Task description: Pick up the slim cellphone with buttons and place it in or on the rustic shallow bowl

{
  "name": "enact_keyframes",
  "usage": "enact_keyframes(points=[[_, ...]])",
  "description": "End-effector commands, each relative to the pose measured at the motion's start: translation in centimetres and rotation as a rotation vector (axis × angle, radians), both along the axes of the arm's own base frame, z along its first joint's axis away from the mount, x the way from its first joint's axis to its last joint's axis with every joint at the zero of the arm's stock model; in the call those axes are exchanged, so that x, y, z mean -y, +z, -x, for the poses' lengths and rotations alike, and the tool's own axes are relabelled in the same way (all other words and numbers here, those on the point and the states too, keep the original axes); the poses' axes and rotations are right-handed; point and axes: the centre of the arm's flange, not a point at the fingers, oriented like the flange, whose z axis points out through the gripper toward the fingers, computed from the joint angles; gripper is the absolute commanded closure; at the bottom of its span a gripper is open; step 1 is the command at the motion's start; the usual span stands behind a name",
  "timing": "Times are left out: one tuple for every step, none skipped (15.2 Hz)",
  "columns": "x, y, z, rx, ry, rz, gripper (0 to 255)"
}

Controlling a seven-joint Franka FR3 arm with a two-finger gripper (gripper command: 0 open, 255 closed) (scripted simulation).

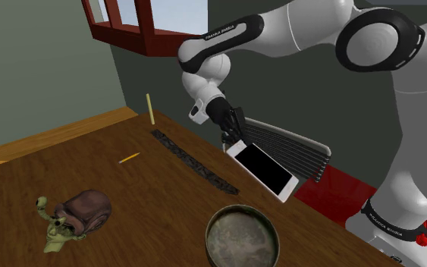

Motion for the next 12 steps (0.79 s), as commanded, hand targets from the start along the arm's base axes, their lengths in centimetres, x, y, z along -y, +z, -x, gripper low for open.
enact_keyframes(points=[[-0.1, 1.1, 0.0, 0.000, 0.000, 0.000, 255], [-0.1, 1.6, 0.0, 0.000, 0.000, 0.000, 255], [-0.1, 2.1, 0.0, 0.000, 0.000, 0.000, 255], [-0.1, 2.7, 0.0, 0.000, 0.000, 0.000, 255], [-0.1, 3.2, 0.0, 0.000, 0.000, 0.000, 255], [-0.1, 3.6, 0.0, 0.000, 0.000, 0.000, 255], [-1.3, 3.8, 0.5, 0.000, 0.000, 0.000, 255], [-2.5, 3.9, 1.0, 0.000, 0.000, 0.000, 255], [-3.7, 4.1, 1.6, 0.000, 0.000, 0.000, 255], [-4.9, 4.3, 2.1, 0.000, 0.000, 0.000, 255], [-6.1, 4.4, 2.6, 0.000, 0.000, 0.000, 255], [-7.3, 4.6, 3.1, 0.000, 0.000, 0.000, 255]])
